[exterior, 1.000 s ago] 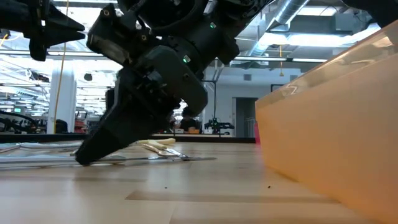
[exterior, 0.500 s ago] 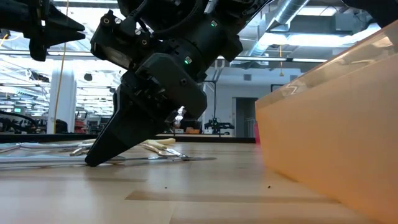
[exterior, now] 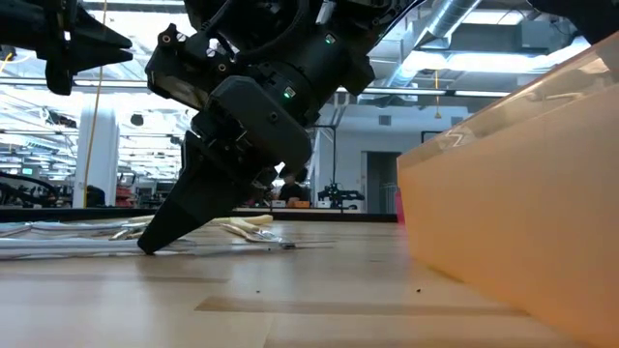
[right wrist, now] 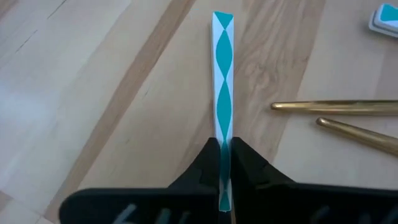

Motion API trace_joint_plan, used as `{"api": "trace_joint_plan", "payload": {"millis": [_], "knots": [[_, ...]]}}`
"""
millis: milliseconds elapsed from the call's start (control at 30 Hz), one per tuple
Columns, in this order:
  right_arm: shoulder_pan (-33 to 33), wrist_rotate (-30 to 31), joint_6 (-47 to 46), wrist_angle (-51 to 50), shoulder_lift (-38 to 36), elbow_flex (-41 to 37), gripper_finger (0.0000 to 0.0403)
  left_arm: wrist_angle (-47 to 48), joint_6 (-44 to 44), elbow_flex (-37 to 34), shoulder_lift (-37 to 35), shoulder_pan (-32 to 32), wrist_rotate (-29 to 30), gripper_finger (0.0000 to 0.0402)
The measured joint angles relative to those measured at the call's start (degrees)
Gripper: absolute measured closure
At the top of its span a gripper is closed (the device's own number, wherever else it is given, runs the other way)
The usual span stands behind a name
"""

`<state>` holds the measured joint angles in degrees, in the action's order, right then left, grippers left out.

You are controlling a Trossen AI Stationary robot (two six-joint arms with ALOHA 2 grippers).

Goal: Sort silverware by color (type)
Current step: Put the blue patterned knife into the red bin

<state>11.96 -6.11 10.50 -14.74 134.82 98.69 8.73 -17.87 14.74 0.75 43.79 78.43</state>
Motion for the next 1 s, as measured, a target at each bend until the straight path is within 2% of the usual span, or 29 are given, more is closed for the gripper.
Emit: {"api": "trace_joint_plan", "payload": {"millis": [600,733,1000], "knots": [[-3.2,0.4,-0.1,-4.5,-8.1,0.0,0.0382,1.0,0.0,0.0,0.0,0.0,0.0,0.0312],[-3.2,0.7,0.0,-7.6,-10.4,0.0,0.0382,1.0,-0.2,0.0,0.0,0.0,0.0,0.0312],[-4.9,5.5,0.7,-19.7,-16.0,-0.2,0.0382,1.1,-0.4,0.0,0.0,0.0,0.0,0.0312]]}}
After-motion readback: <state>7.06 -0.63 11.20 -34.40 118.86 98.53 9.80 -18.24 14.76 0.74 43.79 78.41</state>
